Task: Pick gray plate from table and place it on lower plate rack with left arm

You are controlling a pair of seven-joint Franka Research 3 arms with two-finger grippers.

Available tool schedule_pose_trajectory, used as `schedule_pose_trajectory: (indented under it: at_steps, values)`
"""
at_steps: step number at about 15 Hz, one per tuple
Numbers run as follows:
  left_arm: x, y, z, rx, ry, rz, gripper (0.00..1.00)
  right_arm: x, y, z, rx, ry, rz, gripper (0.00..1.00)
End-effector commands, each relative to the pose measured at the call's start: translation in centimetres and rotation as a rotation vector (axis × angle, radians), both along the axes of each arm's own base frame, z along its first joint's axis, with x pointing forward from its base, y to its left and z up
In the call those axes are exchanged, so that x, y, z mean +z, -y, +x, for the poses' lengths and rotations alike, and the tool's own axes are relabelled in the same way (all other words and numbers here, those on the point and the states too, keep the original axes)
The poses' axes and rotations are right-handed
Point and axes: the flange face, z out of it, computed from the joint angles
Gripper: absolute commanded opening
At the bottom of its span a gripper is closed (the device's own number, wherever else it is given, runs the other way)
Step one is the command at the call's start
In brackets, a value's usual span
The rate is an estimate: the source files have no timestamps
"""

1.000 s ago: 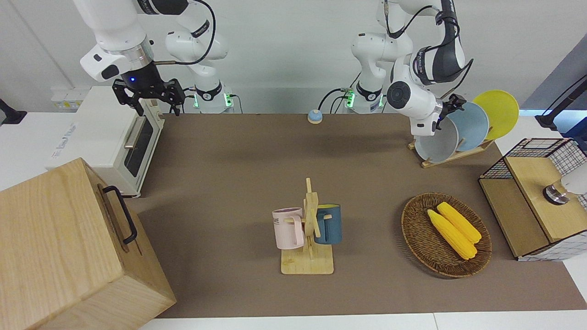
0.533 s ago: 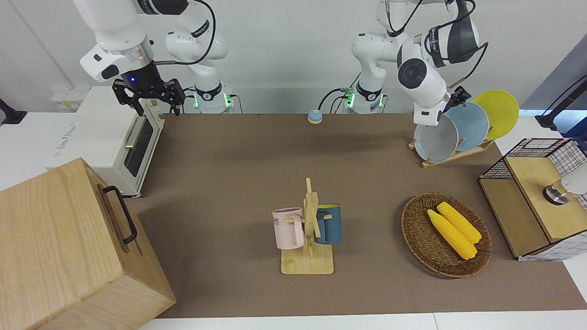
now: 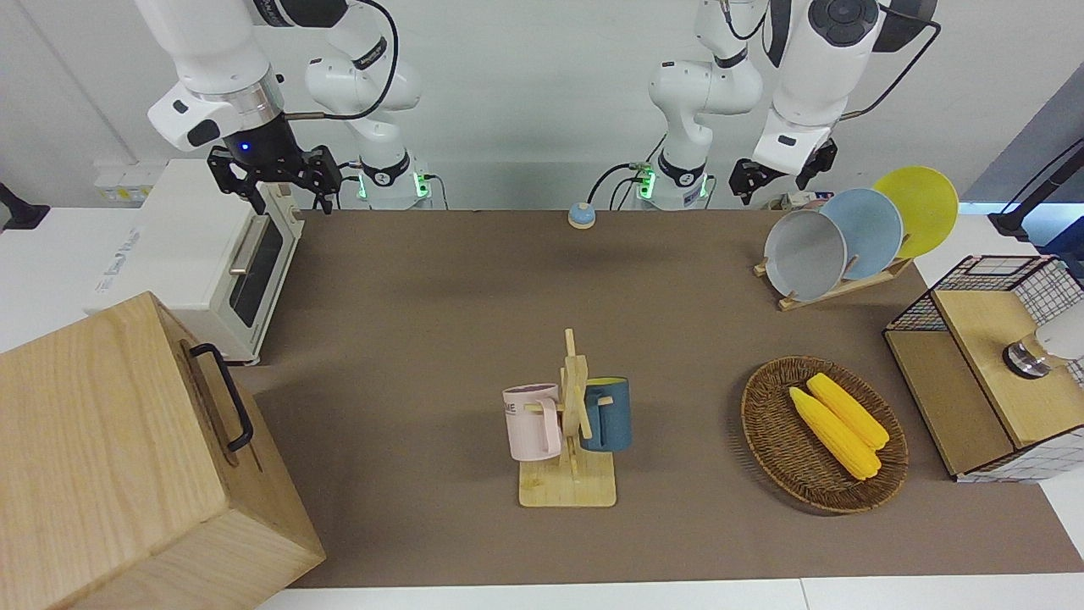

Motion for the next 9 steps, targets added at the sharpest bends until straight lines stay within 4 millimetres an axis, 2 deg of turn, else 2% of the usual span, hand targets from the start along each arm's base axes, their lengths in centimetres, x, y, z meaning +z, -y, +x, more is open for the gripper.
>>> schedule_pose_trajectory:
  at_steps: [1,6,9]
  values:
    - [2.1,0.4,1.0,-0.137,0.074,-0.13,1.0,0.1,-0.1,0.0,-0.003,-0.003,0.004,0.983]
    - [2.0,0.9,1.6,-0.17,0.125,-0.148,1.0,0.1,-0.1,0.0,-0.003,-0.003,0.003,0.983]
    - [0.1,0.9,2.0,-0.172,0.126,-0.149,1.0,0.1,-0.1,0.0,-0.003,-0.003,0.003,0.983]
